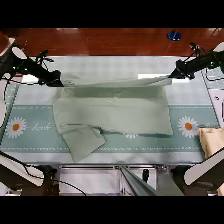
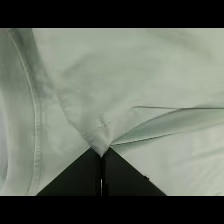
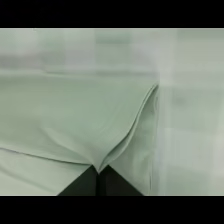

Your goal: Fold the shirts.

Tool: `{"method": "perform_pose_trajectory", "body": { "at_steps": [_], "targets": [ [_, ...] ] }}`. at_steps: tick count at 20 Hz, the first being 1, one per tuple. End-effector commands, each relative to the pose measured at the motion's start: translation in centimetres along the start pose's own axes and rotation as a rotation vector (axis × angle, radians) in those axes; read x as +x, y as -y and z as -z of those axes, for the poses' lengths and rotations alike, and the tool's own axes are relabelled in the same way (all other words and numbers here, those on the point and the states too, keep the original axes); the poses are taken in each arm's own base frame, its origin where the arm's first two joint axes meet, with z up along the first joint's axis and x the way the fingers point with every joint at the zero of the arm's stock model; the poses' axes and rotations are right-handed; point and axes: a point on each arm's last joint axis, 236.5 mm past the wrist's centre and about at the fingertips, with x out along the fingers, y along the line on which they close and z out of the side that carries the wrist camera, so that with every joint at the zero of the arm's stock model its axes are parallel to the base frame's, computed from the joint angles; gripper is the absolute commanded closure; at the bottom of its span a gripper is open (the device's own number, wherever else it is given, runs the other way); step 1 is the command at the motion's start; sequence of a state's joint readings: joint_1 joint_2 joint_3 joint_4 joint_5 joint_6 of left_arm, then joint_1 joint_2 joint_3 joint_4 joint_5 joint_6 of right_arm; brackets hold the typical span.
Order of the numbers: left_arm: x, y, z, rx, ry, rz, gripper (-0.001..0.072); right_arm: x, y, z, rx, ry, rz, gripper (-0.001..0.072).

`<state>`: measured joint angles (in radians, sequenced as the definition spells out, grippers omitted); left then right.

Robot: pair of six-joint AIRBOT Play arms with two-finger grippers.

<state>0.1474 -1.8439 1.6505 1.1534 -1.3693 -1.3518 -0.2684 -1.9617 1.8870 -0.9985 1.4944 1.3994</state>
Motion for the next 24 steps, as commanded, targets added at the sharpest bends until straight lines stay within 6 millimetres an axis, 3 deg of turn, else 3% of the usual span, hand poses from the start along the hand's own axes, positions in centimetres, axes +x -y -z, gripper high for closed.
{"method": "perform_pose_trajectory", "body": {
  "at_steps": [1,5,10,11,12,13,15,17,20,22,24],
  "targets": [
    [0.4,-1.6,1.9,-0.008,-0.086,-0.053,0.0692,1.8,1.0,2.0,0.016,-0.104,0.028,0.0695],
    [0.8,-2.5,2.5,-0.005,-0.111,-0.085,0.0692,3.4,1.5,3.0,0.021,-0.166,0.049,0.0695],
    [1.8,-2.3,4.2,-0.016,-0.176,-0.071,0.0688,4.2,2.0,3.9,0.026,-0.209,0.095,0.0668],
    [1.8,-2.1,4.6,-0.035,-0.194,-0.069,0.0571,4.2,2.3,4.0,0.046,-0.212,0.113,0.0449],
    [1.5,-1.9,5.2,-0.037,-0.221,-0.064,0.0262,4.2,2.2,4.2,0.055,-0.224,0.111,0.0303],
    [1.2,-1.6,5.9,-0.040,-0.249,-0.059,0.0197,4.0,2.2,4.7,0.074,-0.242,0.113,0.0301],
    [-0.1,-1.0,6.6,-0.034,-0.265,-0.055,0.0197,2.3,2.5,5.2,0.079,-0.247,0.158,0.0301],
    [-1.9,-0.7,6.7,-0.032,-0.211,-0.063,0.0197,-1.0,3.3,4.3,0.081,-0.153,0.262,0.0301],
    [-3.9,-2.0,8.9,-0.091,-0.097,-0.082,0.0197,-5.1,3.2,4.3,0.090,0.040,0.301,0.0301],
    [-3.9,-3.2,12.5,-0.172,-0.022,-0.047,0.0198,-5.9,3.9,7.3,0.109,0.139,0.301,0.0301],
    [-3.3,-3.3,15.3,-0.306,0.092,0.063,0.0199,-5.0,3.7,11.7,0.126,0.200,0.233,0.0301]
  ]
}}
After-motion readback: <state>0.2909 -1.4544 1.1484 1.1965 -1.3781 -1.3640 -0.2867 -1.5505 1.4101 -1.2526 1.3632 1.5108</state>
